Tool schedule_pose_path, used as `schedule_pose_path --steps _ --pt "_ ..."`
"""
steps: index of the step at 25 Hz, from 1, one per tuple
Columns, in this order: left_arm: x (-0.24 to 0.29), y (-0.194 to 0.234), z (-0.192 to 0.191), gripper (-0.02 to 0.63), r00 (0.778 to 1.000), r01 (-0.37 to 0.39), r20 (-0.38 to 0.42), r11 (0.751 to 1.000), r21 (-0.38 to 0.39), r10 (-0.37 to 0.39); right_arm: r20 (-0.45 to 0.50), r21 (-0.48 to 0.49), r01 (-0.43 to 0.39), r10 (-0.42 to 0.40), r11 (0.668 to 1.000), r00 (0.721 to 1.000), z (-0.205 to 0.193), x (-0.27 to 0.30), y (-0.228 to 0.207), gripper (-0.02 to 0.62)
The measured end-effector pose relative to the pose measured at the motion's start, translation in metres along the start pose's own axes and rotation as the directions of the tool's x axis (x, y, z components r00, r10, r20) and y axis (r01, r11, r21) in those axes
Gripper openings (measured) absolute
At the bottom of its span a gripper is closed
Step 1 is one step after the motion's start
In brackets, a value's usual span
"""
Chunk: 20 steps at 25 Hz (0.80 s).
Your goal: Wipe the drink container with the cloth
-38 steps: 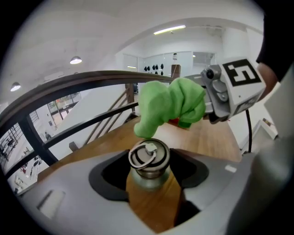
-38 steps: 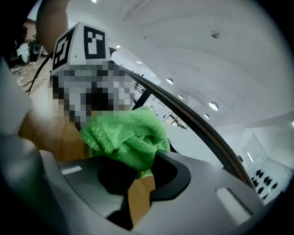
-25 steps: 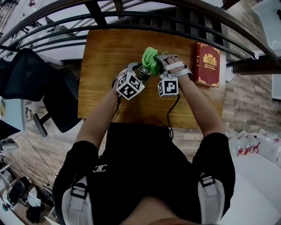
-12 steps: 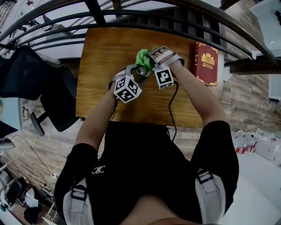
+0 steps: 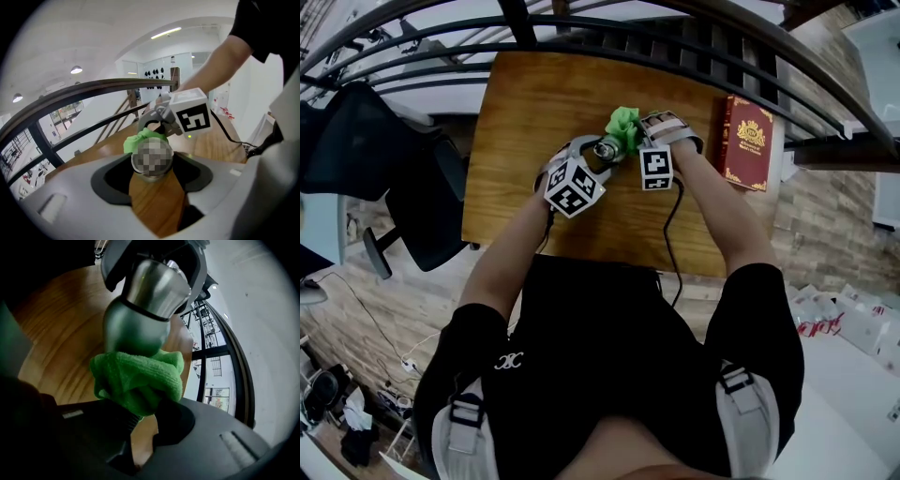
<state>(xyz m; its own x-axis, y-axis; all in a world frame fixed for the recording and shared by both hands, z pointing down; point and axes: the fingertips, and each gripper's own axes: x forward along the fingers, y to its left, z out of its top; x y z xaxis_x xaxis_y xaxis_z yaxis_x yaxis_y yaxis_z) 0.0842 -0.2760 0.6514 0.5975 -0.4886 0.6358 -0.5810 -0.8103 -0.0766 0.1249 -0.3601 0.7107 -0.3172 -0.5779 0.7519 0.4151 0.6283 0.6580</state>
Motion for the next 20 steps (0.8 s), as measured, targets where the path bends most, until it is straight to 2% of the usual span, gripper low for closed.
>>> schedule_pose_path --steps 5,8,12,15,20 --pt "0.0 0.01 0.002 0.318 1.0 -0.023 0.014 0.995 -0.101 0.024 -0.038 0.121 -0.034 0.039 0.992 0.999 -0.01 -0.006 0.022 0.058" --pt "0.0 0.015 0.002 0.318 0.999 -0.035 0.02 0.988 -0.15 0.039 -0.052 0.207 -0.013 0.024 0.978 0.998 -0.008 -0.016 0.031 0.06" --pt "0.001 0.018 0.005 0.318 0.999 -0.031 0.026 0.985 -0.172 0.036 -0.054 0.3 0.022 -0.006 0.954 0.999 0.001 -0.032 0.038 0.06" --pt "0.003 0.018 0.006 0.314 0.999 -0.023 0.022 0.983 -0.185 0.028 -0.024 0.331 0.034 -0.028 0.943 0.999 0.012 -0.05 0.036 0.06" --pt "0.006 0.017 0.008 0.314 1.0 -0.017 0.008 0.983 -0.182 0.019 0.009 0.32 0.099 -0.107 0.942 0.994 0.022 -0.076 0.014 0.06"
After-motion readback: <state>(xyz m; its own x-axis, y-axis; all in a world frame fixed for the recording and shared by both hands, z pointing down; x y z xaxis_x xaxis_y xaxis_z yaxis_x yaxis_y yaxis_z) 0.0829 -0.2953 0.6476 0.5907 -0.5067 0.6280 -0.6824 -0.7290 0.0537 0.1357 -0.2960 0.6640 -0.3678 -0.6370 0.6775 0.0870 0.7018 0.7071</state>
